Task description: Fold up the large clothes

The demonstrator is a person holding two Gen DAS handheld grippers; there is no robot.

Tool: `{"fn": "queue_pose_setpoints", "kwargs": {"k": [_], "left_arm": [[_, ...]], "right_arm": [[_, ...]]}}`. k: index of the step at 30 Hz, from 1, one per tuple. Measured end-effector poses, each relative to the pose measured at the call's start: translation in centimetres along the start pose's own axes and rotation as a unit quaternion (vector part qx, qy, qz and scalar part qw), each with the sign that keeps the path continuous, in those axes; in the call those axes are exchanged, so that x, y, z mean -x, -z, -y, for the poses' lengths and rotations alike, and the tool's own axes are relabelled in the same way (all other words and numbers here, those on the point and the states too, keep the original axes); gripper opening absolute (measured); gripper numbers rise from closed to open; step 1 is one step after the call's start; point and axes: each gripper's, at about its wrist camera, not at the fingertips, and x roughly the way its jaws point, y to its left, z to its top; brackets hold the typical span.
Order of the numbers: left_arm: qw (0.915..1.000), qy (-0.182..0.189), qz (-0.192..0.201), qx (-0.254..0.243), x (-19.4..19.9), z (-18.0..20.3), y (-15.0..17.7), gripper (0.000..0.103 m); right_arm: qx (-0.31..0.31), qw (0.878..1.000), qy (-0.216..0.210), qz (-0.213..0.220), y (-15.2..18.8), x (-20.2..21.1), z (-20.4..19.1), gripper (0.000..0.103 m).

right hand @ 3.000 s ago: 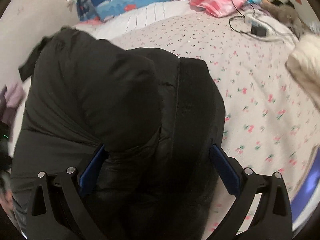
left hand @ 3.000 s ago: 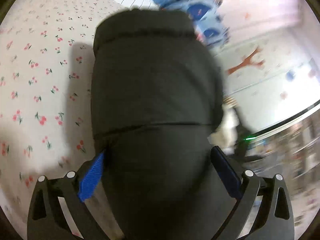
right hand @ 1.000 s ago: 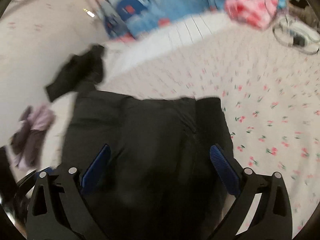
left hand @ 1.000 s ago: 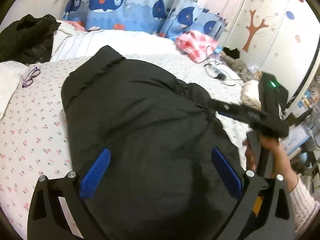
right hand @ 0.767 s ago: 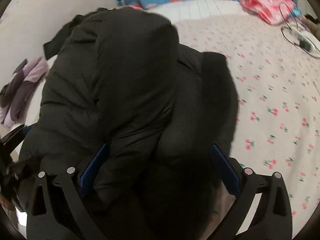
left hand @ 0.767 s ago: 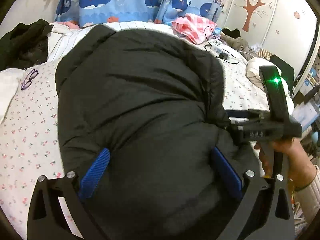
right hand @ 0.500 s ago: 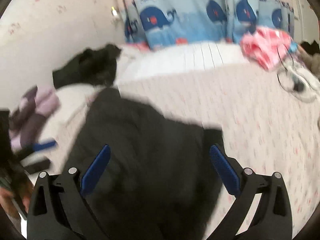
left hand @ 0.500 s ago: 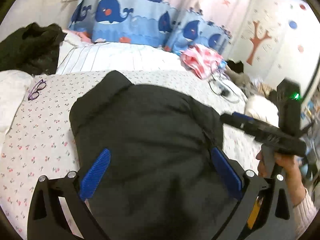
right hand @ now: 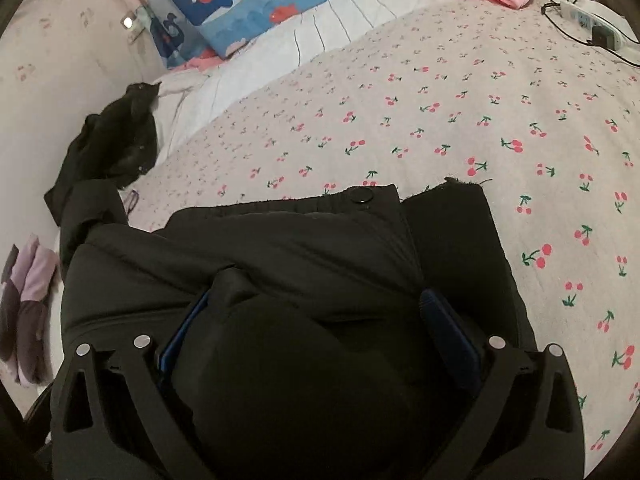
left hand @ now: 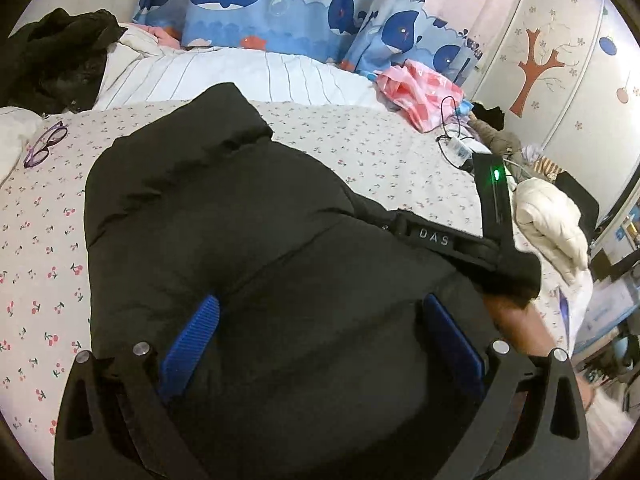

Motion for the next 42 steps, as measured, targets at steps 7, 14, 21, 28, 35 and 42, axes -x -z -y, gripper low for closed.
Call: {"fn": "queue_pose_setpoints", "kwargs": {"k": [7, 14, 21, 28, 35, 42], "left_arm": [[0.9999, 0.002, -0.017, 0.003, 4.0, -0.2, 0.4, 0.097], [0.9995, -0.011, -0.021, -0.021, 6.6, 1.5, 4.8, 0.097], [0.9932, -0.069, -0.073, -0.059, 5.2, 2.7, 6.4, 0.097], [0.9982, -0.035, -0.039, 0.030, 11.0, -2.1, 6.5, 0.097], [0.9720, 0.037, -0.035, 0.229, 9.6, -11.2, 7.3, 0.097], [0.9677, 0.084, -0.063, 0.229, 4.5, -10.6, 5.5, 0.097]], "right_arm": [[0.045, 0.997, -0.024, 0.050, 2.5, 9.3, -2.9, 0.096], [0.203, 0.979, 0.031, 0.007, 11.8, 10.8, -7.1, 0.096], [0.212, 0.975, 0.053, -0.049, 13.0, 8.2, -7.1, 0.096], [0.173, 0.984, 0.033, -0.015, 13.0, 14.6, -4.4, 0.096], [0.158, 0.983, 0.048, 0.086, 7.9, 16.3, -6.7, 0.096], [0.098, 0.988, 0.117, 0.008, 3.4, 5.8, -2.7, 0.096]]}}
